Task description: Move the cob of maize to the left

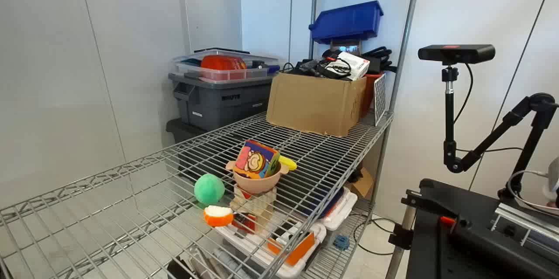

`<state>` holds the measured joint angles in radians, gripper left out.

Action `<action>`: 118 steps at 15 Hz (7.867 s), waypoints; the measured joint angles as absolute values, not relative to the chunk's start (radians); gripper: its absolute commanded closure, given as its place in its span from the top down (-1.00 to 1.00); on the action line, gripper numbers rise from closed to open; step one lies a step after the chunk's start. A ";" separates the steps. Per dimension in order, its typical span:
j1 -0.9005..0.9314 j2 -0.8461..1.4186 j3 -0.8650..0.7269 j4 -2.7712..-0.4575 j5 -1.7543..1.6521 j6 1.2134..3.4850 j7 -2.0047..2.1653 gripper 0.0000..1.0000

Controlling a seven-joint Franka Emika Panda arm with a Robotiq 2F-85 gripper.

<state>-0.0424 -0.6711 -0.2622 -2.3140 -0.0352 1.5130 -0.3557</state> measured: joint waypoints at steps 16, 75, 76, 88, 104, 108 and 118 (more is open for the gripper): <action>-0.042 -0.673 -0.262 -2.311 -0.035 1.513 -0.356 1.00; -0.152 1.416 -0.136 -0.581 0.119 1.785 0.295 -0.85; -0.161 1.412 -0.138 -0.575 0.119 1.784 0.295 -0.85; -0.102 1.193 -0.093 -0.545 0.122 1.678 0.274 -0.85; 0.359 1.234 -0.104 -0.937 0.007 1.840 0.279 -0.85; 0.389 1.202 -0.123 -1.004 -0.018 1.882 0.279 0.41; 0.404 1.089 -0.134 -1.297 -0.021 2.161 0.280 0.86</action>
<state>0.4040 1.0890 -0.1342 -1.2974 -0.0209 2.1608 0.2803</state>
